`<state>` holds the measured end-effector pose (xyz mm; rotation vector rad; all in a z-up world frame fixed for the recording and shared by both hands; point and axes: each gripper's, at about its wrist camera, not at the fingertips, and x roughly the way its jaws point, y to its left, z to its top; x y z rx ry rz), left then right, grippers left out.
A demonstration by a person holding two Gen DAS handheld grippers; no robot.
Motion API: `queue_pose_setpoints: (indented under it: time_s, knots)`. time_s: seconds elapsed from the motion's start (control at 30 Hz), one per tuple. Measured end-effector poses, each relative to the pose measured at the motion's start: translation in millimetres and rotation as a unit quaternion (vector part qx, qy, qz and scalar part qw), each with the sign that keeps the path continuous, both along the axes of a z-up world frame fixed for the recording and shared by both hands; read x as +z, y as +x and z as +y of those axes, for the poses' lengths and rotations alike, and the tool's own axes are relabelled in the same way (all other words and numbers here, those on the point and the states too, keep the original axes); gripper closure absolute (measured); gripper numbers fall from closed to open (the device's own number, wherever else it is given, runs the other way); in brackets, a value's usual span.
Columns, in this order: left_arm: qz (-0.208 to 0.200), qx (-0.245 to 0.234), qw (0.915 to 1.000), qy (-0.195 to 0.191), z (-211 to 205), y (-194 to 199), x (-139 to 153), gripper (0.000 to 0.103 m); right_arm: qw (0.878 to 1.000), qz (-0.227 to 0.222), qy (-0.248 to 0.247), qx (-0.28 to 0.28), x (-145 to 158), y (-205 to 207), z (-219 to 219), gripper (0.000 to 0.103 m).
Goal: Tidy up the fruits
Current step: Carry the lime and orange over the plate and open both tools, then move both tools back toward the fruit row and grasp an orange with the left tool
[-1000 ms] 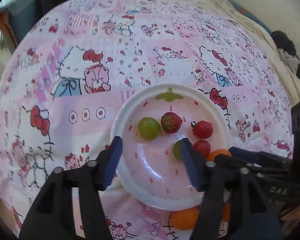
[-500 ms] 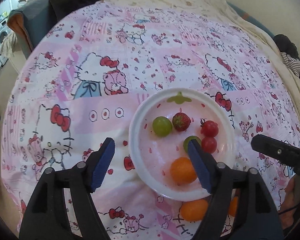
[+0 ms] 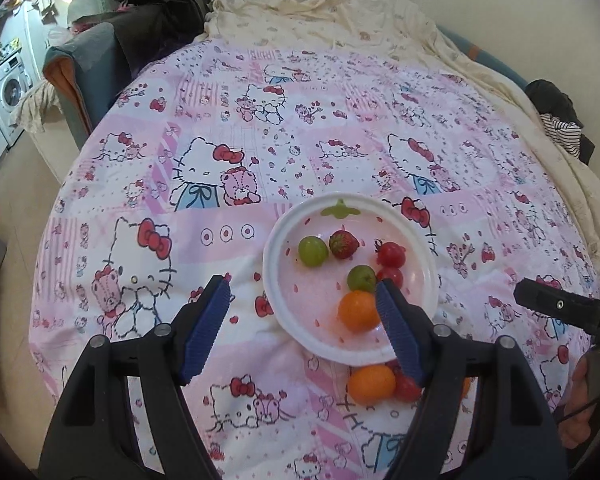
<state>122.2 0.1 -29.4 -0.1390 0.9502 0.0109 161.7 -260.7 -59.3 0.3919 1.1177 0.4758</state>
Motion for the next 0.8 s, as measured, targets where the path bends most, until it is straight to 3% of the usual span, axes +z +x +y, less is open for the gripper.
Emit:
queue_pose_setpoints:
  time_s: [0.33,0.6,0.8]
  knots:
    - [0.011,0.011,0.9998,-0.015,1.7,-29.9,-6.1,0.031,0.999,0.022,0.011,-0.028,-3.0,-38.6,-21.9,0.022]
    - [0.027,0.013,0.9994,-0.016,-2.2,-42.8,-19.8,0.031,0.999,0.035,-0.007,-0.041,-13.7,-50.5,-29.8,0.022]
    - [0.075,-0.022,0.9965,-0.030,-16.9,-40.2,-46.0,0.031,0.996,0.056,-0.003,-0.065,-22.9,-47.0,-37.6,0.022]
